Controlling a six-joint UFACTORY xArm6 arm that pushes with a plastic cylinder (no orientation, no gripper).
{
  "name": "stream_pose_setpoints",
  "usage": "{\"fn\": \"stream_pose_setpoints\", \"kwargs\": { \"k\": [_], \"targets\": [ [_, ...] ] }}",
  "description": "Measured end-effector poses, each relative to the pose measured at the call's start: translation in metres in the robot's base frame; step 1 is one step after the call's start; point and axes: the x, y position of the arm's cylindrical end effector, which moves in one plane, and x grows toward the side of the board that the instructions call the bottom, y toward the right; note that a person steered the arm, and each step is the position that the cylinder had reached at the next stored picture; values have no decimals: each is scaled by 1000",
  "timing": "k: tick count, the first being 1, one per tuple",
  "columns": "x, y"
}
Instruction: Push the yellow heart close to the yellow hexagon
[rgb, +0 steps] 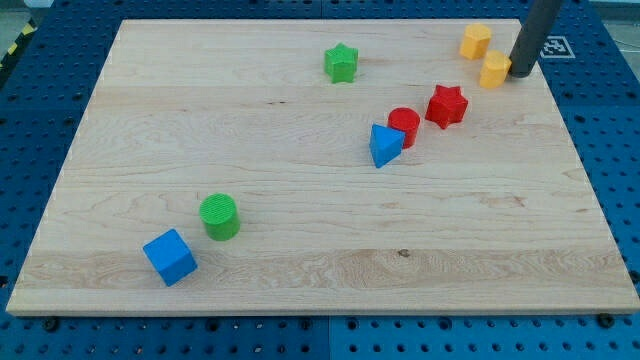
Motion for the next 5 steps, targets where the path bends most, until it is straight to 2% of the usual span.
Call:
{"fn": "stream_pose_setpoints", "kwargs": {
  "k": [2, 4, 5],
  "targets": [
    [39, 2],
    [29, -43],
    [15, -43]
  ]
}}
